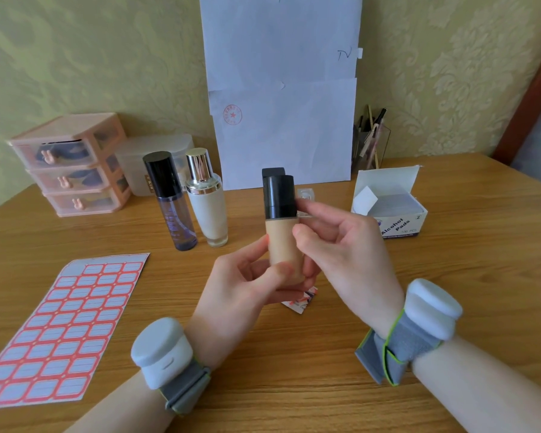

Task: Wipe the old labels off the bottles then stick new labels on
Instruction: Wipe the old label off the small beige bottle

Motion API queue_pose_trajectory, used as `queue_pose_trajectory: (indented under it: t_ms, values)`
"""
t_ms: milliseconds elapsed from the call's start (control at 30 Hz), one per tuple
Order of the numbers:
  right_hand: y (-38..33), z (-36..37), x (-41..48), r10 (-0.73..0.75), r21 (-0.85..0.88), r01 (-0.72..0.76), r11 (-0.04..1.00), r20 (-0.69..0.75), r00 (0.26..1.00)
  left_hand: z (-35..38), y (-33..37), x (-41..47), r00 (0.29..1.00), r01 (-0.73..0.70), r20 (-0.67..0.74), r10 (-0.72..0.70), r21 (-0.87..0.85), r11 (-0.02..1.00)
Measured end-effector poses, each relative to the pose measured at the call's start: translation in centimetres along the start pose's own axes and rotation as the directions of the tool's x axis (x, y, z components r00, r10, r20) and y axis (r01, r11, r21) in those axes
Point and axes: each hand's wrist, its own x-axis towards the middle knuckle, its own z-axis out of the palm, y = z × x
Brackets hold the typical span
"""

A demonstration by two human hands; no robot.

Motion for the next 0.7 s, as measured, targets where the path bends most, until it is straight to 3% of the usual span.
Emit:
queue_pose_trajectory:
  t_ms: [367,567,700]
  values:
    - [-0.28,0.34,-0.23,-0.017,-0.001,0.017,1.0,0.013,1.0,-0.08,-0.15,0.23,0.999,0.049,0.015,-0.048,-0.088,0.995]
    - [0.12,0.27,-0.22,-0.045,-0.129,0.032,0.991,-0.097,0.994,0.1,-0.23,0.23,0.999,0.038,0.024,-0.037,-0.082,0.996]
    - [0.07,0.07,0.04,0.036,0.021,-0.034,0.999,-0.103,0.994,0.13,0.14,0.28,0.996,0.078,0.047,-0.071,-0.167,0.983]
